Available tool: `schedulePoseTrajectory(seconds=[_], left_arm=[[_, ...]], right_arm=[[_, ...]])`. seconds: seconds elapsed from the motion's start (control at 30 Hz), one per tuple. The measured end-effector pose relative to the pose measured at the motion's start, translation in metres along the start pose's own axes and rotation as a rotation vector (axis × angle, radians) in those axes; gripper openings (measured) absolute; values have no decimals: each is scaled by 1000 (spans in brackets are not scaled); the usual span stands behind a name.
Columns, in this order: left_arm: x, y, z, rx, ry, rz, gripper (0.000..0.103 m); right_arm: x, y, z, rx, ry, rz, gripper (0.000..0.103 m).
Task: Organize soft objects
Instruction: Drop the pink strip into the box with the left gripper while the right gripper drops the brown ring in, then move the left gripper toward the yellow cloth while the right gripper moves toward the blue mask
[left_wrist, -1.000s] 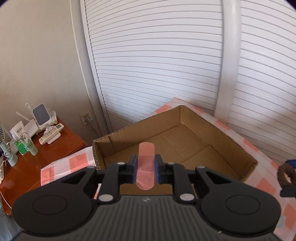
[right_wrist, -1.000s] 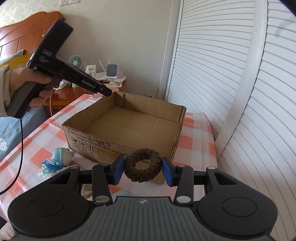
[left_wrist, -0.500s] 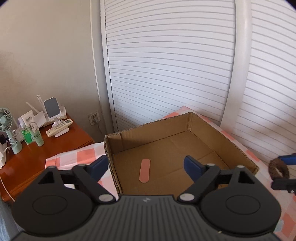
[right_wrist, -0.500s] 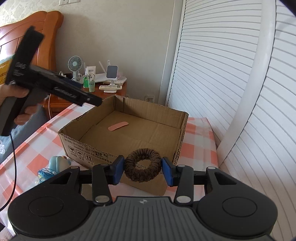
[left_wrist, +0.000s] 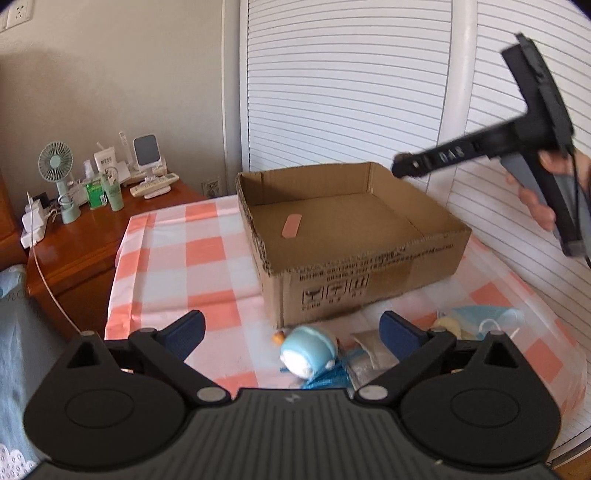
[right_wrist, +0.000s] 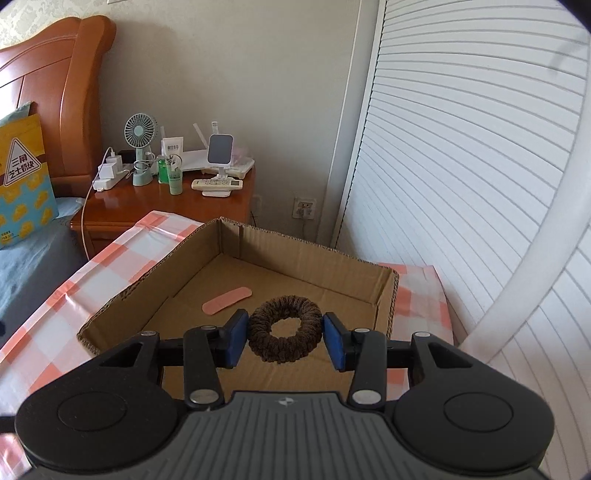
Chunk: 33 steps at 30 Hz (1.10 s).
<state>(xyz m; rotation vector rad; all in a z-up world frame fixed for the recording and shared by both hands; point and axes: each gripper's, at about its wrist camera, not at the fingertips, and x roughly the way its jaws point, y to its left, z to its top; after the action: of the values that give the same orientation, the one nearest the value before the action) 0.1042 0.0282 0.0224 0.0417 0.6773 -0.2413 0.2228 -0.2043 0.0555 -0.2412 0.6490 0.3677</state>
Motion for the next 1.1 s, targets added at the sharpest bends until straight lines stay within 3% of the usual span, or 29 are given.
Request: schedulePoseTrajectory(seconds=[0.13, 0.17, 0.2, 0.27, 0.3, 0.73, 1.1], left_arm=[[1, 4, -15, -18, 38, 19, 100], [2, 6, -18, -24, 45, 26, 100], [2, 7, -23, -29, 54, 29, 100], [2, 9, -29, -34, 69, 33, 100], [2, 10, -31, -35, 74, 39, 100], [-11, -2, -38, -19, 71, 35, 100], [-30, -20, -45, 31, 71, 38, 100]], right_arm=[[37, -1, 22, 15, 20, -14, 50], [44, -1, 26, 22, 21, -21, 57], [52, -1, 28, 28, 31, -32, 74], [61, -2, 31, 36, 49, -54, 94], [62, -3, 30, 33, 42, -59, 100], [-1, 4, 4, 18, 40, -57, 103], [-45, 14, -64, 28, 78, -65, 103]])
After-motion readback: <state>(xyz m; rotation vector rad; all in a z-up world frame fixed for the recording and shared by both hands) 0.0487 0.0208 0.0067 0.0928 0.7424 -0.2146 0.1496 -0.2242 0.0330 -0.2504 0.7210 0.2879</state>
